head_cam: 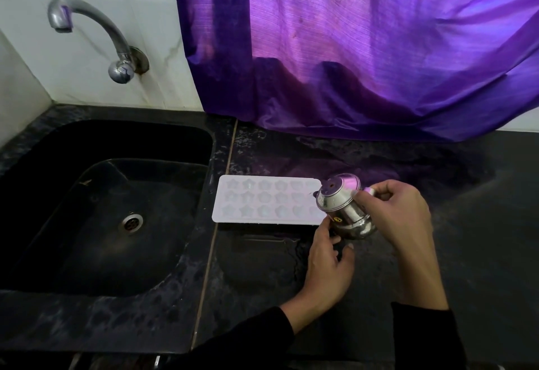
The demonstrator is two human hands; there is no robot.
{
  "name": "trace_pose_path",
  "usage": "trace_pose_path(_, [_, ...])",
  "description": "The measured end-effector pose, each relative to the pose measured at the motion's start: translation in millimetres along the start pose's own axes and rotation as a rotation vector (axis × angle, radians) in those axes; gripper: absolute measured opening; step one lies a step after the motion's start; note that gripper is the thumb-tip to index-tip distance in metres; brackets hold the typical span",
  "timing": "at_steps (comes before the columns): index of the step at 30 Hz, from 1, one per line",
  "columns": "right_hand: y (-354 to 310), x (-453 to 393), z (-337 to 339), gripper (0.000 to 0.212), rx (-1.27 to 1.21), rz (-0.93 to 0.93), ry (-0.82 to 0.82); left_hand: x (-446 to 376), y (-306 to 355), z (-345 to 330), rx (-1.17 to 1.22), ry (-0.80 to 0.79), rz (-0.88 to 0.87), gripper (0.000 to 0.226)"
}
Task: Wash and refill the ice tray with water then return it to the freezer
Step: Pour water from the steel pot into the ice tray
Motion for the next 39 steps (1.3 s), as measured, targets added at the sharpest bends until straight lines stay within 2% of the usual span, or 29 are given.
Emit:
trace_pose_path(16, [-8, 7, 2, 0.016, -0.170, -0.011, 0.011, 4, 6, 12, 0.016, 0.078, -0.015, 0.071])
trace_pose_path(27, [-21, 15, -16, 0.023, -0.065, 0.084, -0.046, 6, 1, 19, 0.074, 0.100, -0.005, 0.066])
trace_pose_path(39, [-25, 22, -23, 0.024, 0.013, 0.065, -0.042, 9, -1, 25, -0.003, 0.075, 0.031, 0.068])
Point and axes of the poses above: each hand's wrist, its own x-axis away from the middle knuckle, its own z-axis out of the back of the hand, y = z × x, the point moved 6 cm from there along -x, towards the middle knuckle, and after that the axes turned 15 degrees about -x, right-handed, at the moved point
